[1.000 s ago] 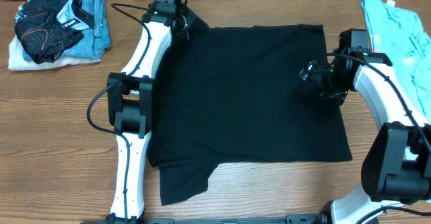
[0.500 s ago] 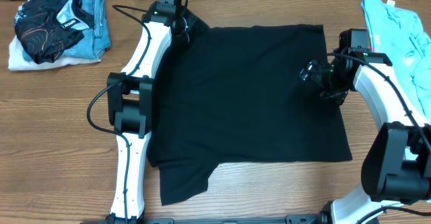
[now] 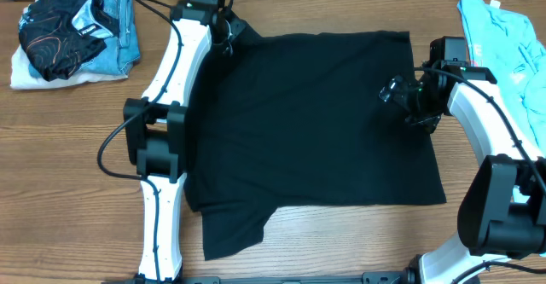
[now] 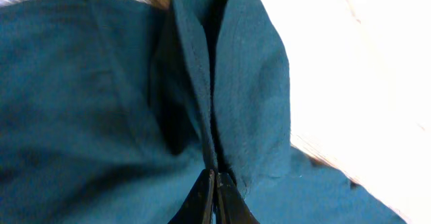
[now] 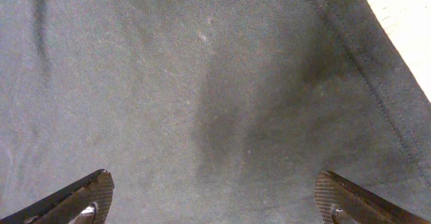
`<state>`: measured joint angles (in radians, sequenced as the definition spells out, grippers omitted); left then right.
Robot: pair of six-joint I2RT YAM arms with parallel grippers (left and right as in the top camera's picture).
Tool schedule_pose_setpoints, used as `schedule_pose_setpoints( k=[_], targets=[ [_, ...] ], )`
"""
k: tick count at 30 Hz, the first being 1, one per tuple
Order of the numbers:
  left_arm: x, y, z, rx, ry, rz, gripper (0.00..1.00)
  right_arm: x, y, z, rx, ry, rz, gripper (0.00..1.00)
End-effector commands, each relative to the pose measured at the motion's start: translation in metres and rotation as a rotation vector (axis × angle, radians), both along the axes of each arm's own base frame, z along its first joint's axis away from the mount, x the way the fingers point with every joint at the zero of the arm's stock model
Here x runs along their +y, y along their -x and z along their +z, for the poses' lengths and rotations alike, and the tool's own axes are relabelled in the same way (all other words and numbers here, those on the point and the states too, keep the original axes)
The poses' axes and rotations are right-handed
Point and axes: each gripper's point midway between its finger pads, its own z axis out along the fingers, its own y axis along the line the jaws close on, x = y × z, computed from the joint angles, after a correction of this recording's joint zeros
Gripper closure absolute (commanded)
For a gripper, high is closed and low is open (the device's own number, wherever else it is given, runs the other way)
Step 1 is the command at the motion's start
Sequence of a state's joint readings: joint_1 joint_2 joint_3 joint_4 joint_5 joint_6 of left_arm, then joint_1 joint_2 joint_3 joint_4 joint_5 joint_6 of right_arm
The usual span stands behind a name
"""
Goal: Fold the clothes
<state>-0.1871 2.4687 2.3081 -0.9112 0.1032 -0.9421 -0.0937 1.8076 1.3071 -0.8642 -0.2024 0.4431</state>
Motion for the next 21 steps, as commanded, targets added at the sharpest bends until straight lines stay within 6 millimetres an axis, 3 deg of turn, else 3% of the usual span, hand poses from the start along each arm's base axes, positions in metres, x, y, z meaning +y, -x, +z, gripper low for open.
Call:
schedule_pose_setpoints(
  k=[1, 14, 21],
  targets=[
    [0.004, 0.008, 0.037, -0.039, -0.031, -0.019, 0.96, 0.0, -0.002, 0.001, -0.008, 0.009, 0.007, 0.0],
    [0.0, 0.079, 0.024, 0.231, -0.073, -0.059, 0.96, 0.0, -0.004, 0.002, -0.016, 0.009, 0.006, 0.0],
    [0.021, 0.113, 0.016, 0.367, -0.207, -0.025, 0.96, -0.001, -0.008, 0.003, -0.025, 0.002, -0.022, 0.0]
  ],
)
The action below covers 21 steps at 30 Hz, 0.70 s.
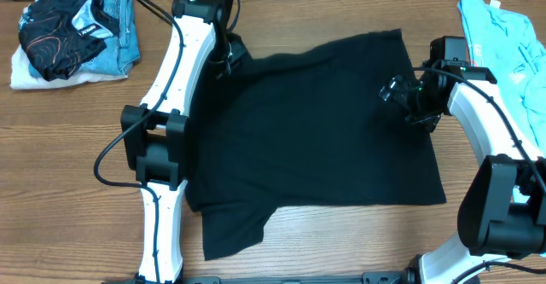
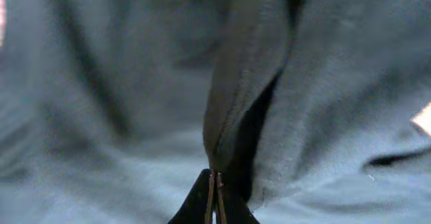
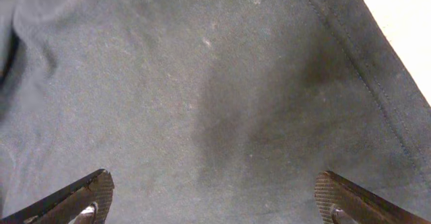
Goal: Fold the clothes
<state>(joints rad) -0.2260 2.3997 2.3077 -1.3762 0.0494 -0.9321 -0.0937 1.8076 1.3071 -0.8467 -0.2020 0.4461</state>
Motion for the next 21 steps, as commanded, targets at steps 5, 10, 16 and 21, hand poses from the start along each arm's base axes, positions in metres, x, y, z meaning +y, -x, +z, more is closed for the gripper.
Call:
schedule_pose_setpoints(
  k=[5, 10, 16, 21],
  targets=[
    [0.017, 0.025, 0.014, 0.05, -0.154, 0.018, 0.96, -0.001, -0.012, 0.004, -0.041, 0.0, -0.03, 0.0],
    [0.013, 0.034, 0.014, 0.079, -0.159, 0.006, 0.96, 0.001, -0.036, 0.016, -0.143, -0.029, -0.048, 0.0],
    [0.009, 0.038, 0.014, 0.083, -0.183, -0.02, 0.94, 0.001, -0.083, 0.047, -0.371, -0.045, -0.048, 0.0],
    [0.004, 0.038, 0.014, 0.08, -0.182, -0.029, 0.94, -0.002, -0.111, 0.082, -0.498, -0.032, -0.043, 0.0]
  ],
)
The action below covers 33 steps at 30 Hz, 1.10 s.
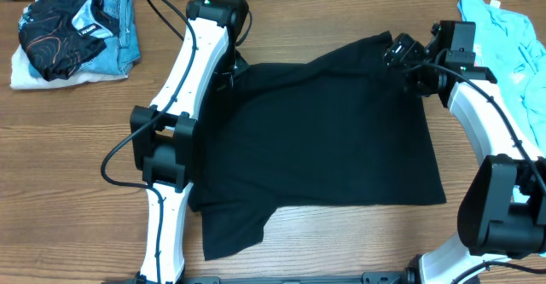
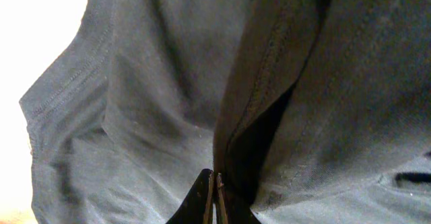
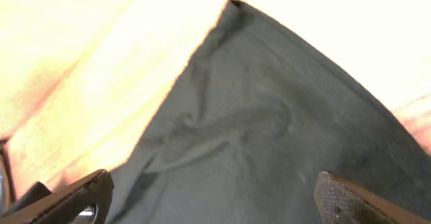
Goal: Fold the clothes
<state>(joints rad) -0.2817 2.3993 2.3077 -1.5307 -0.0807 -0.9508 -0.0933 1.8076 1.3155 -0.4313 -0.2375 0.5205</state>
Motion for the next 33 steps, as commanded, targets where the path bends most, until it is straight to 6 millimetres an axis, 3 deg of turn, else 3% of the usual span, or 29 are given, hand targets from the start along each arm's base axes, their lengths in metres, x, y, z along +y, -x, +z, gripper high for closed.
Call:
schedule_pose_setpoints(
  k=[1, 5, 9, 15, 26, 33],
  targets=[
    [-0.002, 0.001, 0.014, -0.036, -0.017, 0.0, 0.95, 0.0, -0.027, 0.037, -0.104, 0.001, 0.002, 0.0],
    [-0.003, 0.001, 0.014, -0.034, -0.008, -0.001, 0.95, -0.002, -0.049, 0.05, -0.13, 0.001, 0.003, 0.0],
    [-0.007, 0.002, 0.014, -0.03, 0.013, 0.0, 0.96, -0.002, -0.073, 0.044, -0.108, -0.011, 0.012, 0.0],
    [-0.011, 0.003, 0.014, -0.022, 0.033, -0.002, 0.96, 0.0, -0.102, 0.014, -0.068, -0.035, 0.026, 0.01],
    [-0.024, 0.007, 0.014, -0.021, 0.038, -0.03, 0.96, 0.0, -0.125, -0.052, -0.045, -0.04, 0.018, 0.02],
    [-0.031, 0.009, 0.014, -0.021, 0.038, -0.045, 0.96, -0.01, -0.135, -0.059, -0.091, 0.137, 0.038, 0.01]
  ],
)
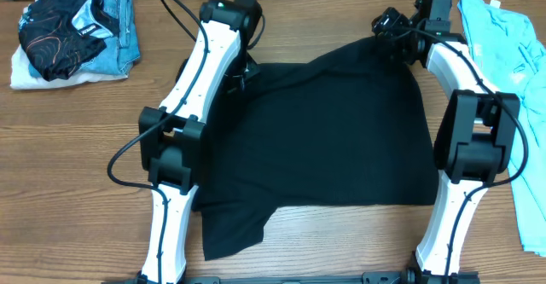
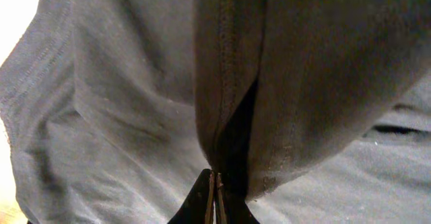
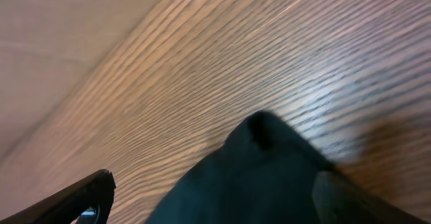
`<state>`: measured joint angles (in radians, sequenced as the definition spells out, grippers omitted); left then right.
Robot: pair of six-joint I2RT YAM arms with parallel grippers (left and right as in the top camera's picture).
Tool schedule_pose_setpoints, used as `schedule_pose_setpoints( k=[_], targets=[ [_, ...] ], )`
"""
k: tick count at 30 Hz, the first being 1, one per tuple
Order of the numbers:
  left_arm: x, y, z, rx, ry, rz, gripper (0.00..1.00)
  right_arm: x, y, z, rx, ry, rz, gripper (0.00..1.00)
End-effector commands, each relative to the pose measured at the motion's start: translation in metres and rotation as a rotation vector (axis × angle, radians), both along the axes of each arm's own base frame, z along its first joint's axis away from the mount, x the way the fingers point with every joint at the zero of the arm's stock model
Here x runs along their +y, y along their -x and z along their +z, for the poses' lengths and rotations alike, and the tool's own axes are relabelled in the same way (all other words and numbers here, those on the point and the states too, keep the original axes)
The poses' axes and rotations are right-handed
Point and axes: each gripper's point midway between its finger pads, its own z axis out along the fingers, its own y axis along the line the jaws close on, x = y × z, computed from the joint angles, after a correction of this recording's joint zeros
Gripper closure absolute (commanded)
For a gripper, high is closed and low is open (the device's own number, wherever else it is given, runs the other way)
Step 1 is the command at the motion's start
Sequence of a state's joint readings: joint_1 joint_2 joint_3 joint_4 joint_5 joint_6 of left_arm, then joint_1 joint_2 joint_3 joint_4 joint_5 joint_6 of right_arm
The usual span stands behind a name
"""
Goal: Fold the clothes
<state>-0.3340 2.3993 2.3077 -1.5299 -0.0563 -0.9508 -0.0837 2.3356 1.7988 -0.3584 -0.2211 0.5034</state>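
Note:
A black T-shirt [image 1: 324, 130] lies spread on the wooden table, its far-left part pulled inward and rumpled. My left gripper [image 1: 242, 64] is over that far-left part. In the left wrist view it [image 2: 215, 178] is shut on a hanging fold of the shirt [image 2: 229, 83]. My right gripper [image 1: 390, 30] is at the shirt's far-right corner. The right wrist view shows it [image 3: 214, 196] open, its fingers wide apart on either side of the corner [image 3: 259, 150], with bare wood beyond.
A pile of clothes [image 1: 72, 28] sits at the far-left corner of the table. A light blue garment [image 1: 503, 37] lies along the right side. Bare wood [image 1: 77, 147] shows to the left of the shirt and along the front edge.
My left gripper has moved a little to the right with the fold still in it. My right gripper has moved left and farther back, onto the shirt's far-right corner, still open.
The shirt lay flat, my left gripper shut on its far-left corner and my right gripper open on its right side. The left gripper then held the fold farther right at each moment, slanting the far edge. My right gripper left the right side and now straddles the far-right corner.

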Motion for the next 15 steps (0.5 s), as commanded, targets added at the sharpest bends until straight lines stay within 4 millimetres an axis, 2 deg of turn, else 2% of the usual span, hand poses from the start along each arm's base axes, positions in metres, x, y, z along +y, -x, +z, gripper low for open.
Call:
schedule_pose_setpoints(
  k=[1, 3, 9, 12, 15],
  targets=[
    [-0.005, 0.001, 0.014, -0.028, 0.015, 0.005, 0.96, -0.001, -0.014, 0.015, -0.071, 0.153, 0.04, 0.0],
    [-0.005, 0.002, 0.014, -0.028, 0.015, 0.005, 0.96, -0.005, -0.015, 0.013, -0.072, 0.247, 0.037, 0.0],
    [-0.005, 0.001, 0.014, -0.028, 0.016, 0.005, 0.96, -0.004, -0.016, 0.008, -0.063, 0.328, 0.027, 0.02],
    [-0.005, 0.002, 0.014, -0.027, 0.019, 0.005, 0.95, -0.007, -0.014, -0.005, -0.034, 0.351, 0.016, 0.08],
    [-0.005, 0.002, 0.014, -0.027, 0.019, 0.005, 0.95, -0.014, -0.012, -0.012, -0.017, 0.381, -0.008, 0.08]
  ],
)
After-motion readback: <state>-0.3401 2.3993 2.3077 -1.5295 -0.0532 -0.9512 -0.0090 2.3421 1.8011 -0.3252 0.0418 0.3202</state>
